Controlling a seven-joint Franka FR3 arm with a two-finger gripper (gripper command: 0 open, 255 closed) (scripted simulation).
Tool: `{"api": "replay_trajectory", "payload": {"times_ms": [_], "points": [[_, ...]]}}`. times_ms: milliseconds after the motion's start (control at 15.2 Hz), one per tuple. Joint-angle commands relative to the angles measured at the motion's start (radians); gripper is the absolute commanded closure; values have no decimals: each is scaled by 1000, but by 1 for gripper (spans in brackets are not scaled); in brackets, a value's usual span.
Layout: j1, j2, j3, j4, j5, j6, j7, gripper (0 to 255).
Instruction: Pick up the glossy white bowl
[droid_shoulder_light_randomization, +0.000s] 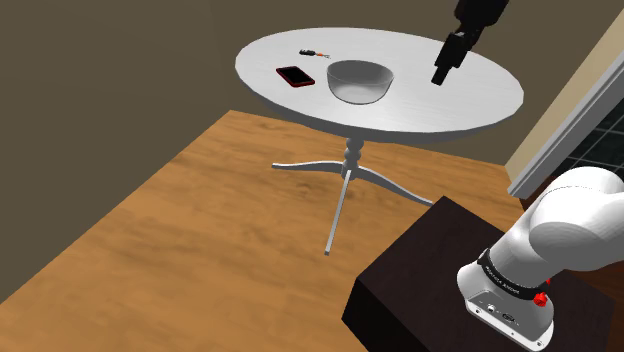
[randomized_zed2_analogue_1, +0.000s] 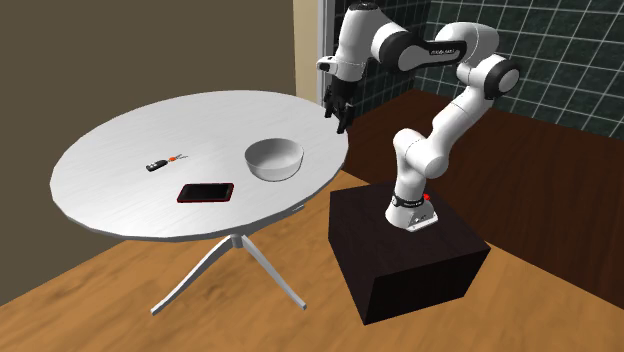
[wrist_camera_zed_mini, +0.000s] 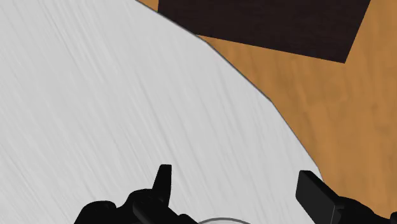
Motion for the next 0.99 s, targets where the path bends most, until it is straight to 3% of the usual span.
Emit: {"api": "replay_trajectory", "payload": {"times_ms": [0,924], "points": [[0,0,0,0,0,0,0,0],[24,504,170,346,-12,114,183,0]]}}
